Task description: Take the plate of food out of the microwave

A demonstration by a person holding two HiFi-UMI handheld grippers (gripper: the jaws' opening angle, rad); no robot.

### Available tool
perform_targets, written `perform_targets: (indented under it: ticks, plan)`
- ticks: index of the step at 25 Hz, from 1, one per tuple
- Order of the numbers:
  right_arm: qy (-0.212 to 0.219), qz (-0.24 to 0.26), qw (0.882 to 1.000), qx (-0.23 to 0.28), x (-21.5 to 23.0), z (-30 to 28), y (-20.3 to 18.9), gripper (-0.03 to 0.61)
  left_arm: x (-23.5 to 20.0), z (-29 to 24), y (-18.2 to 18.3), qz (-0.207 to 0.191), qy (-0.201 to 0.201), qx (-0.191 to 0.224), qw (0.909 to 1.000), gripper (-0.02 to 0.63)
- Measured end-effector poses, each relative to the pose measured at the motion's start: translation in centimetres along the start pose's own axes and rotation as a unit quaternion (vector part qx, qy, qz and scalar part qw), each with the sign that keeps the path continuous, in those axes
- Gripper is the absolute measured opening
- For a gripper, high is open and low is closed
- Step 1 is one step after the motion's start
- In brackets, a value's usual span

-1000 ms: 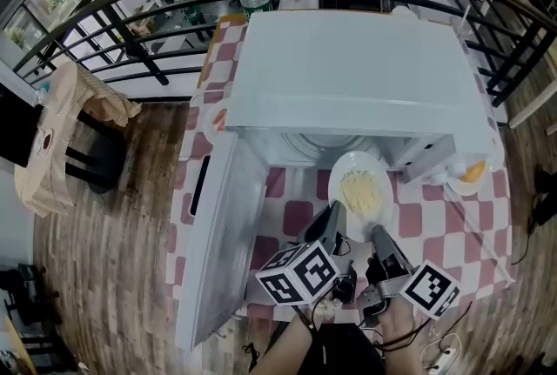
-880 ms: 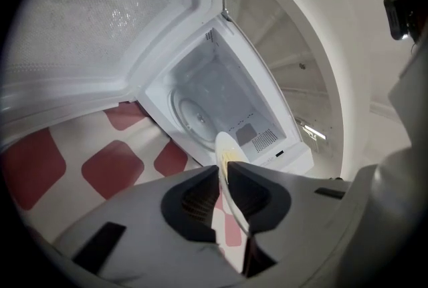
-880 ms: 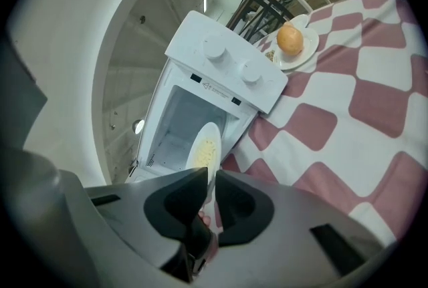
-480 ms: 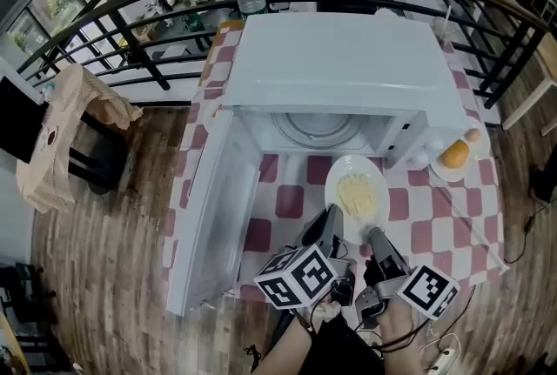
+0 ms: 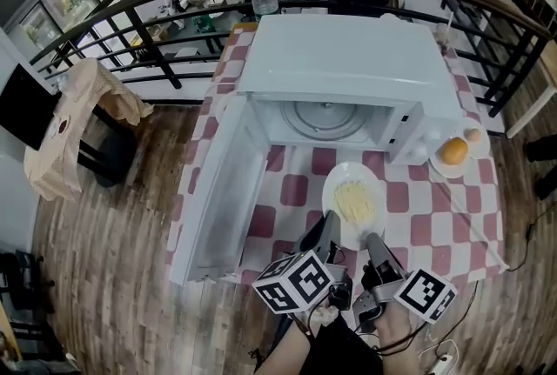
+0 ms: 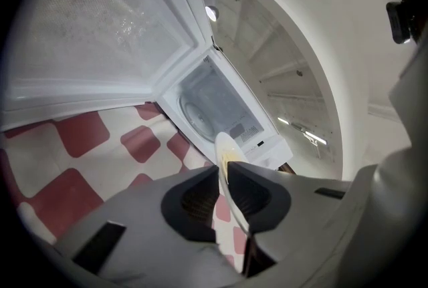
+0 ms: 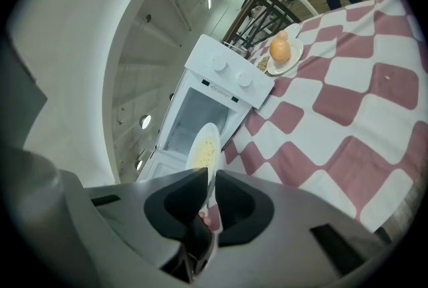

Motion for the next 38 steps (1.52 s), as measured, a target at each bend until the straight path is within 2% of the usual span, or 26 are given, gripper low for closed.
perform_targets:
  ticks: [6, 14, 18, 21, 24, 27, 31, 36, 38]
  plan:
    - [0.031, 0.004, 0.999, -0.010, -0.3, 0.4, -0.6, 0.055, 0.2, 1.3, -0.4, 0.003, 0.006, 0.006, 1.0000, 0.064]
    - [-0.002, 0.002, 1.000, -0.016, 0.4, 1.3, -0.8, 0.054, 0.3, 1.9, -1.0, 0.008, 0.011, 0.006, 0.9999, 0.064]
    - [0.013, 0.002, 1.000, -0.020, 0.3, 0.9, -0.7, 0.054, 0.2, 1.8, -1.1, 0.010, 0.013, 0.006, 0.9998, 0.064]
    - [0.002, 0.002, 1.000, -0.020, 0.4, 0.7, -0.6, 0.054, 0.0, 1.6, -1.1, 0.011, 0.015, 0.004, 0.9998, 0.064]
    - [0.038, 0.006, 0.999, -0.025, 0.0, -0.1, -0.4, 0.052, -0.1, 1.4, -1.0, 0.012, 0.017, 0.003, 0.9998, 0.066]
    - [0.007, 0.004, 1.000, -0.022, 0.2, 0.2, -0.3, 0.052, -0.2, 1.1, -1.0, 0.012, 0.017, 0.005, 0.9998, 0.067]
    - [0.047, 0.011, 0.999, -0.025, -0.3, -0.7, -0.2, 0.052, -0.4, 0.9, -0.9, 0.012, 0.015, 0.007, 0.9998, 0.067]
    - [0.002, 0.008, 1.000, -0.018, 0.1, -0.6, -0.3, 0.052, -0.8, 0.6, -0.6, 0.012, 0.014, 0.006, 0.9998, 0.067]
    - [0.030, 0.015, 0.999, -0.021, -0.5, -1.2, -0.4, 0.052, -1.2, 0.5, -0.5, 0.013, 0.014, 0.004, 0.9998, 0.067]
Point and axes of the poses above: the fingertips, and each gripper's own axes: z backward along the fingers, x to its right, y out of its top, the point moved 8 cm from there along z, backward along the fingers, and after that the axes turned 11 degrees about -z, right-handed, at the moved point
